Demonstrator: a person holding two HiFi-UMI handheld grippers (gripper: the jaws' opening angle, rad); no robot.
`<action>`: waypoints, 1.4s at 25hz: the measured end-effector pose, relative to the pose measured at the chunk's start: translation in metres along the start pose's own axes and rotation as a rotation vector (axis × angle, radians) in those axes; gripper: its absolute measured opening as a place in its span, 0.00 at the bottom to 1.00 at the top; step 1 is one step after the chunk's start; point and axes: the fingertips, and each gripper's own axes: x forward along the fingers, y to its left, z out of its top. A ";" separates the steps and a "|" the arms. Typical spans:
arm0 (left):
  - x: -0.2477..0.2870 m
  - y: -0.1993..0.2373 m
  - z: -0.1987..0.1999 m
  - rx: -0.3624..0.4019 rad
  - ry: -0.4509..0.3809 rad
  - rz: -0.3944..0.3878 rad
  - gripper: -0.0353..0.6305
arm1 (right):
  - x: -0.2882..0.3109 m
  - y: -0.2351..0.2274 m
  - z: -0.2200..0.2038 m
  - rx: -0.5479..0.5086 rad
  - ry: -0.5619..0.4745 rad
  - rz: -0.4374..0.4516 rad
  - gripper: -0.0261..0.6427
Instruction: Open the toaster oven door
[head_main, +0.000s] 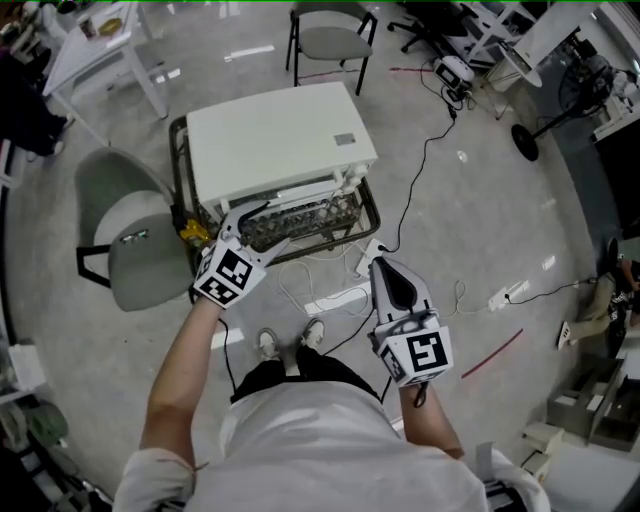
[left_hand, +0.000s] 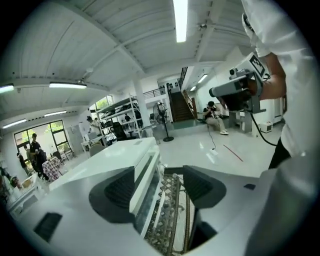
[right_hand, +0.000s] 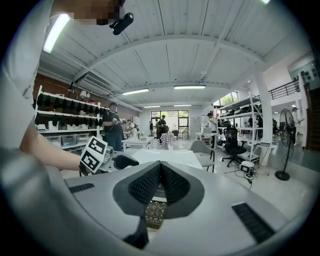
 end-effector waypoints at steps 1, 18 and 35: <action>0.005 0.000 -0.005 0.009 0.027 -0.012 0.51 | 0.001 0.001 -0.001 0.000 0.001 0.001 0.07; 0.047 -0.014 -0.050 0.128 0.327 -0.189 0.68 | -0.004 0.002 -0.004 0.003 0.008 -0.002 0.07; 0.054 -0.009 -0.059 0.087 0.405 -0.179 0.71 | -0.015 0.000 -0.013 0.013 0.014 0.001 0.07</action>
